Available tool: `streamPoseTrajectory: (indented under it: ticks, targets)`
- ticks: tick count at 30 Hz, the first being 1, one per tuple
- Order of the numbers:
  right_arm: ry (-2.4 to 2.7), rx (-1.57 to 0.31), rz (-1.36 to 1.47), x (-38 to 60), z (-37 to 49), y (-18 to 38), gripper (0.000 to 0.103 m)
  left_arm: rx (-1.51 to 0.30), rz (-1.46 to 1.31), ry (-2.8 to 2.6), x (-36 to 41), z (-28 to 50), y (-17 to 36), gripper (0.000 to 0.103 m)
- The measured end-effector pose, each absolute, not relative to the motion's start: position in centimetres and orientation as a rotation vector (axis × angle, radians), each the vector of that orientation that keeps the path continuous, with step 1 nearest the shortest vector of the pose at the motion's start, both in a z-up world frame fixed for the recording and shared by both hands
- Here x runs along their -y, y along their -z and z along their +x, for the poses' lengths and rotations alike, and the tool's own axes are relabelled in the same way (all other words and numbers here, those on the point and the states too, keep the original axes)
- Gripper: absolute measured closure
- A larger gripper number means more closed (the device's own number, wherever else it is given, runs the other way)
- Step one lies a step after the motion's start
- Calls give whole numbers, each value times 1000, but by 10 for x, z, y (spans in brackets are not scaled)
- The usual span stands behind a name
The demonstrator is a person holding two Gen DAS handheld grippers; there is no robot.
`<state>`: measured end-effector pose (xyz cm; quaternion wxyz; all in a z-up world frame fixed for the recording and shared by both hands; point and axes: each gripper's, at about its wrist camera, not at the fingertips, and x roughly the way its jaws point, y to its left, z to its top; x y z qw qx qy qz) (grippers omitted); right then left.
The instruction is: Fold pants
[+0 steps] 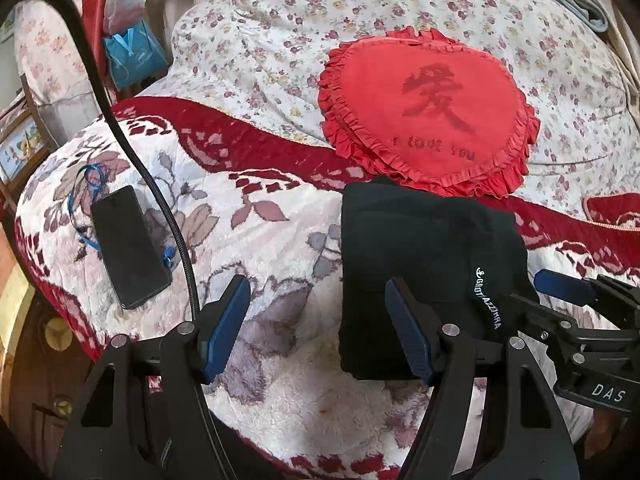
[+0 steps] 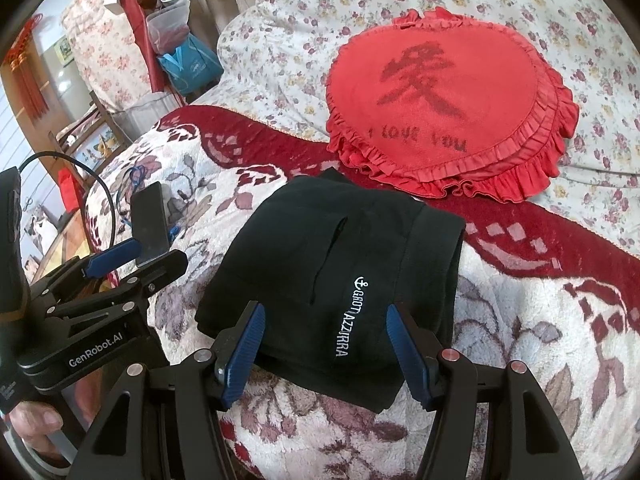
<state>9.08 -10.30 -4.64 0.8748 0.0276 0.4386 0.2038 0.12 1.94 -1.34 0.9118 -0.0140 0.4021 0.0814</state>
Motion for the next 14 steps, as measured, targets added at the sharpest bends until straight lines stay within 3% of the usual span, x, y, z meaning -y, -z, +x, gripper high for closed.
streamPoseTrajectory:
  ticks: [14]
  targets:
    - [-422,-918,62,105,93,50,42,-829,-41,-188,-22,-1,16,33]
